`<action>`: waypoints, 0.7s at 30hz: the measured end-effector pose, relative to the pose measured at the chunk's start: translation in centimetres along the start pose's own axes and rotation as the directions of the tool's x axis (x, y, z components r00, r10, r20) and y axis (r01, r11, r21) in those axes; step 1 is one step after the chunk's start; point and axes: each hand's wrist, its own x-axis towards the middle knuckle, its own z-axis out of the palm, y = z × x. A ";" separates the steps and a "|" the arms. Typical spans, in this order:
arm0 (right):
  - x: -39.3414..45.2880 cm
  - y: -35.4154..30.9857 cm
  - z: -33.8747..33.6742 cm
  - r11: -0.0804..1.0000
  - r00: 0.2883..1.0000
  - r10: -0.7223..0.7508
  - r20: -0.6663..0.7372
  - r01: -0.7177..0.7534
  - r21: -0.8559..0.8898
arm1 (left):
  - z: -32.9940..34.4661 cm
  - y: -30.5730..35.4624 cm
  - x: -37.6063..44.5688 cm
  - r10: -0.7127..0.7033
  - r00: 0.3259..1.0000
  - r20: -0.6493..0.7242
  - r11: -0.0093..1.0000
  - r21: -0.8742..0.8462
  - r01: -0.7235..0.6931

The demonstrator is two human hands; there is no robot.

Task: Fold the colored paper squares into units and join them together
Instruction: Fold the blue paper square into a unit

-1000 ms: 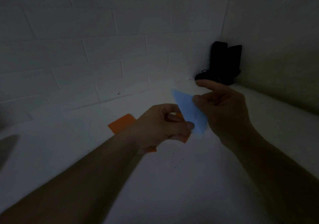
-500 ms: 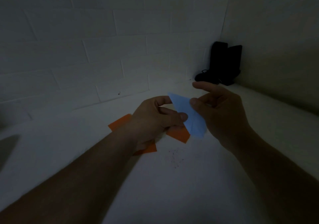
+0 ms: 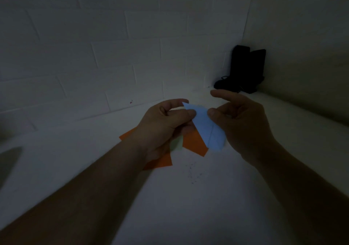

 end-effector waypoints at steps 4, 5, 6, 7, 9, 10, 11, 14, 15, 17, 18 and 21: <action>0.0 0.1 0.0 1.000 1.000 0.011 0.009 -0.011 -0.013 | -0.2 0.1 0.4 0.007 0.999 -0.048 0.999 -0.039 -0.009; 0.0 0.1 0.1 1.000 1.000 0.011 0.009 -0.011 -0.020 | -0.2 0.1 0.4 0.000 0.999 -0.048 0.999 -0.045 -0.003; 0.0 0.1 0.1 1.000 1.000 0.009 0.006 -0.009 -0.024 | -0.2 0.2 0.4 -0.007 0.999 -0.044 0.999 -0.040 0.005; 0.0 0.1 0.1 1.000 1.000 0.005 0.004 -0.005 -0.024 | -0.2 0.2 0.3 -0.014 0.999 -0.037 1.000 -0.028 0.013; 0.0 0.2 0.0 1.000 1.000 -0.001 0.004 0.002 -0.017 | -0.3 0.2 0.3 -0.024 0.999 -0.023 1.000 -0.020 0.024; 0.0 0.2 -0.1 1.000 1.000 -0.006 0.004 0.006 -0.025 | -0.3 0.2 0.3 -0.026 0.999 -0.019 0.999 -0.026 0.025; 0.1 0.3 -0.1 0.999 1.000 -0.010 0.006 0.010 -0.039 | -0.4 0.2 0.4 -0.024 1.000 -0.019 0.999 -0.028 0.024; 0.1 0.3 -0.1 0.999 1.000 -0.009 0.013 0.009 -0.036 | -0.6 0.1 0.5 -0.016 1.000 -0.009 1.000 -0.003 0.016; 0.1 0.3 0.0 1.000 1.000 -0.009 0.016 0.009 -0.026 | -0.7 0.1 0.5 -0.020 1.000 -0.009 1.000 -0.001 0.020; 0.0 0.3 0.0 1.000 1.000 -0.015 0.016 0.015 -0.017 | -0.7 0.2 0.6 -0.030 0.999 -0.032 0.999 -0.011 0.030; 0.1 0.3 -0.1 1.000 1.000 -0.018 0.014 0.019 -0.019 | -0.7 0.3 0.6 -0.033 0.998 -0.048 0.999 -0.012 0.033; 0.2 0.3 -0.2 0.999 1.000 -0.021 0.016 0.022 -0.031 | -0.8 0.5 0.7 -0.031 0.998 -0.059 0.999 0.009 0.031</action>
